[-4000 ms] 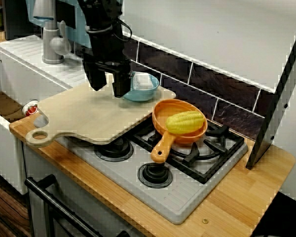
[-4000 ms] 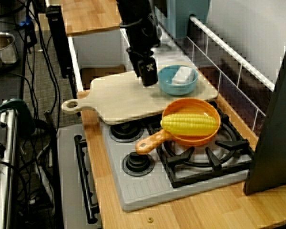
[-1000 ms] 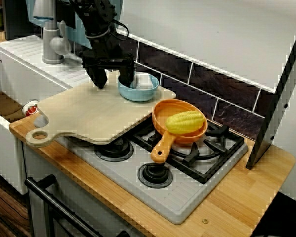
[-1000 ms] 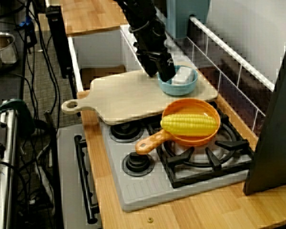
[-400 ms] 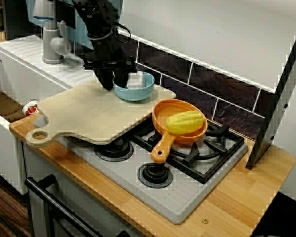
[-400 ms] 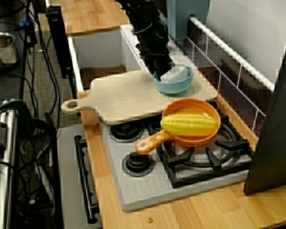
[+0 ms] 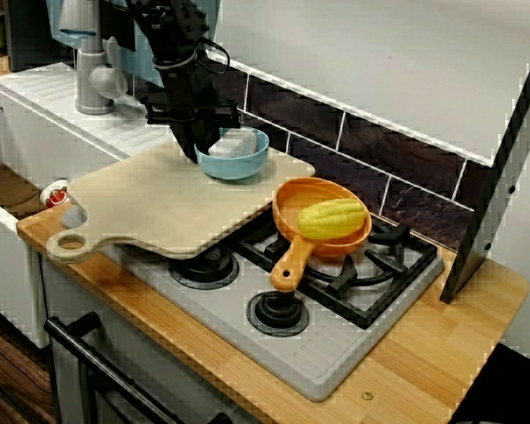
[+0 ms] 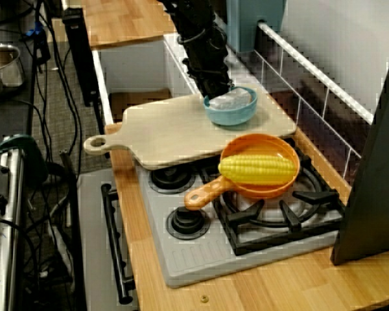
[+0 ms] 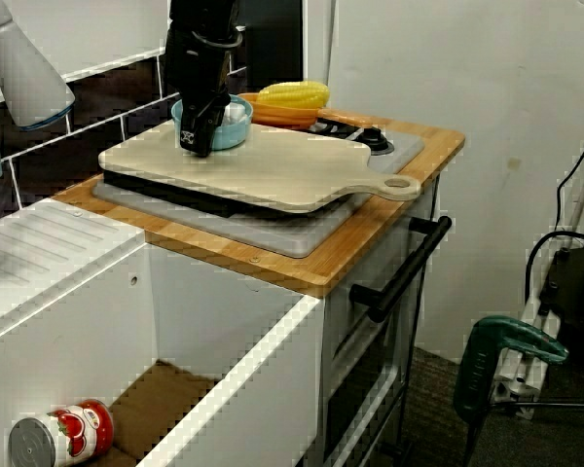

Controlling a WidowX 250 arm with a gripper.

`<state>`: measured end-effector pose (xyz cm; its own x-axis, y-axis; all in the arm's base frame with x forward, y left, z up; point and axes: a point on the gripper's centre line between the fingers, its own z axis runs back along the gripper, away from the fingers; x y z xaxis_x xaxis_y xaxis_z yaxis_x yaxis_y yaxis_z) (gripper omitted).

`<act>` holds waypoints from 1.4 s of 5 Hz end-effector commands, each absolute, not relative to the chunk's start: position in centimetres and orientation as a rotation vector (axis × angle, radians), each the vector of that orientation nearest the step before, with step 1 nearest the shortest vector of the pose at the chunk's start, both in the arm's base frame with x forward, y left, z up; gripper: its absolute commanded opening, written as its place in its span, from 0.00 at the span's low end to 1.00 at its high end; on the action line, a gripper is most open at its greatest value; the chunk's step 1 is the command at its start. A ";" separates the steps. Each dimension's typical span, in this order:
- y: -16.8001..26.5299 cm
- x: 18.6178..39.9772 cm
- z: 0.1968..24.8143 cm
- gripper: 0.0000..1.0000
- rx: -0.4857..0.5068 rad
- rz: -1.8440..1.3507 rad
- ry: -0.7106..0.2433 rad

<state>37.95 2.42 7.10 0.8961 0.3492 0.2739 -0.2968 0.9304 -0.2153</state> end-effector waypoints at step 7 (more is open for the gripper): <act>3.8 38.8 16.9 0.00 -0.295 0.260 -0.444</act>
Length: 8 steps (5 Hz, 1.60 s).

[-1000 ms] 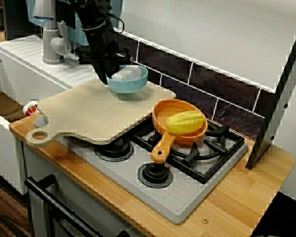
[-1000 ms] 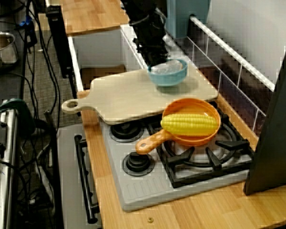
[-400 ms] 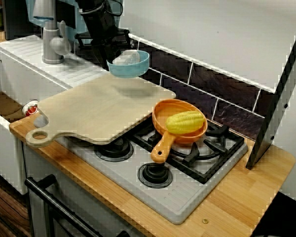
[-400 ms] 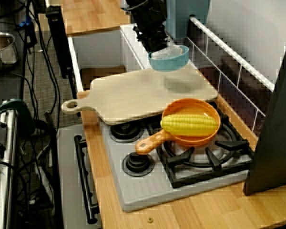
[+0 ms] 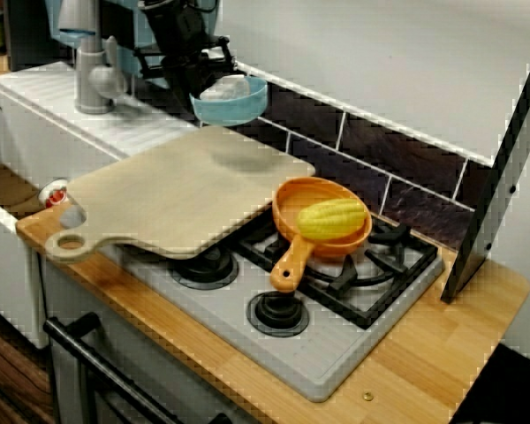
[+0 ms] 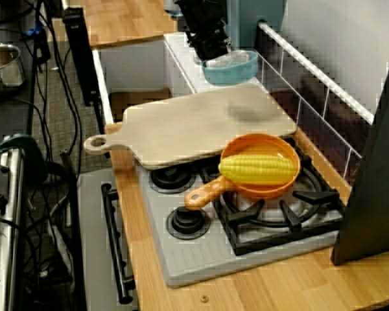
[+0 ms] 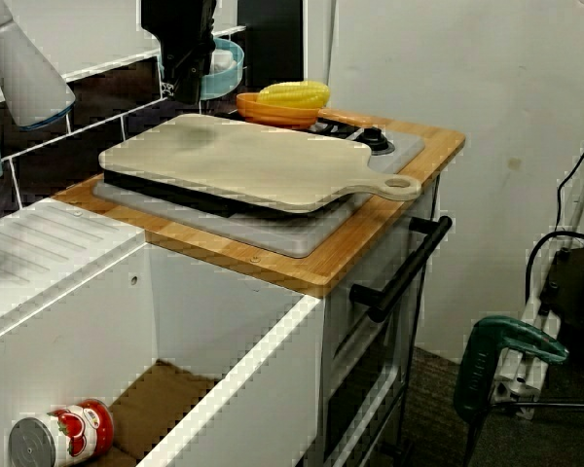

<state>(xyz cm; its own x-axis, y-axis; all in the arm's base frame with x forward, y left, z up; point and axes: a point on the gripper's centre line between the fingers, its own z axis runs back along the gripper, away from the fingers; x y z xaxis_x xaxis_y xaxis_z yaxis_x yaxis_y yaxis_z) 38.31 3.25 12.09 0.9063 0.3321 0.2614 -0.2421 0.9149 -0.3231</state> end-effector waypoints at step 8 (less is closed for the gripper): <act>3.4 38.9 17.0 0.00 -0.297 0.188 -0.433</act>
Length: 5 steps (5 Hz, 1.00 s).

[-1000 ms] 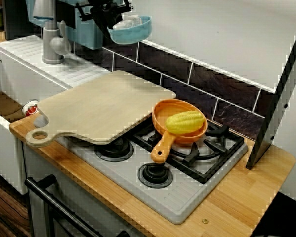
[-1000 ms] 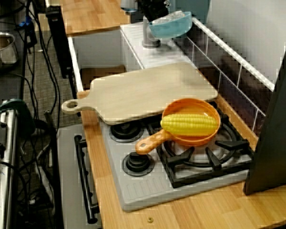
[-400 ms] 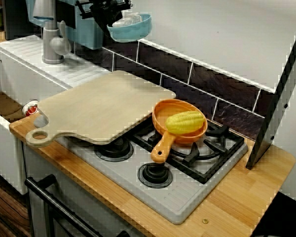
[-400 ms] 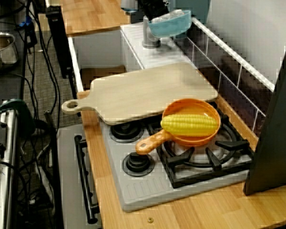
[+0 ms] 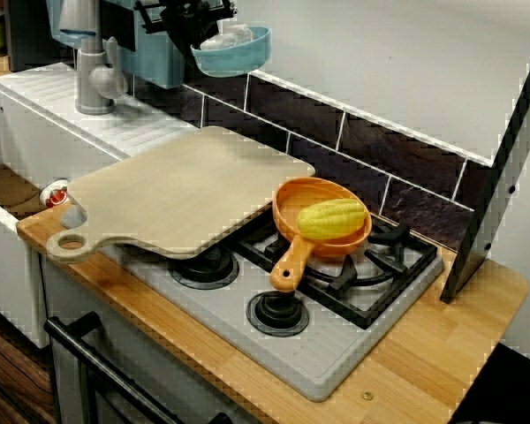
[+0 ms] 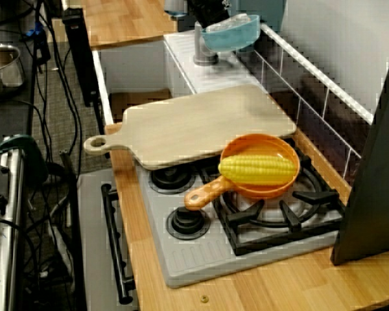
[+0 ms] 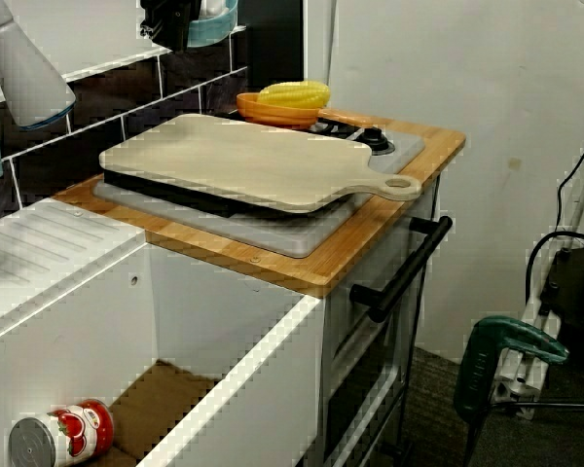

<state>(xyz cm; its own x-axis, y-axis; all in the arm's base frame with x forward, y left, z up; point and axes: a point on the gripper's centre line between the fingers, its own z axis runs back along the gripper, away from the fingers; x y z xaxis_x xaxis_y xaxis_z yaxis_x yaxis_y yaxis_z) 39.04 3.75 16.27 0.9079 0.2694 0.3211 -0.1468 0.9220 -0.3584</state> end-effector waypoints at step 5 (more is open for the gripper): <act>3.2 35.7 14.8 0.00 -0.178 -0.012 -0.374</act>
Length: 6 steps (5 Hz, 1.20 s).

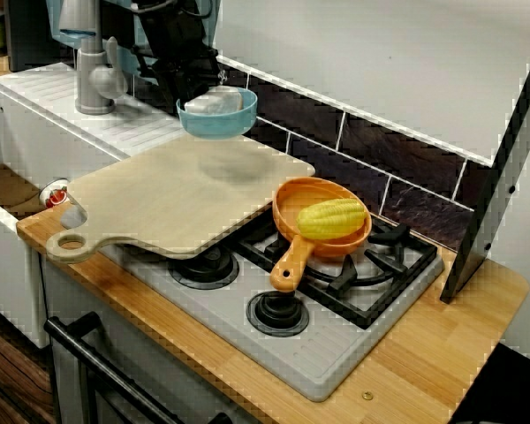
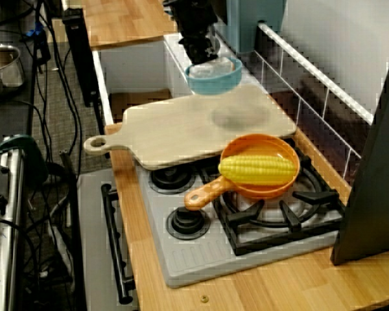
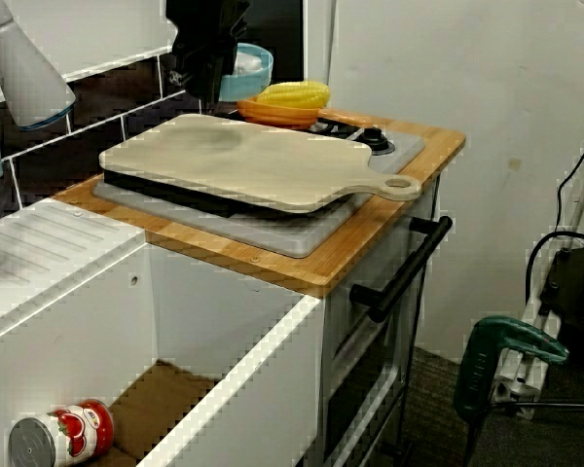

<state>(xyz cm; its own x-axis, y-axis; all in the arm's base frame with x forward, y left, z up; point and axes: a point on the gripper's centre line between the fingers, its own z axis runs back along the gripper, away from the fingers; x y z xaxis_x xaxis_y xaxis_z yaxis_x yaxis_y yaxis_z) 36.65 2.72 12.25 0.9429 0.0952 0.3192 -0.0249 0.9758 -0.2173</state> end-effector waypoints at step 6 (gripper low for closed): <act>4.5 32.9 13.0 0.00 -0.081 -0.123 -0.188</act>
<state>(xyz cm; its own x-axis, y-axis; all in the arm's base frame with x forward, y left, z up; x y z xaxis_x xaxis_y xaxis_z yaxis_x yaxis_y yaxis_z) 32.30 4.07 10.36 0.9878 -0.1099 0.1101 0.1206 0.9881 -0.0955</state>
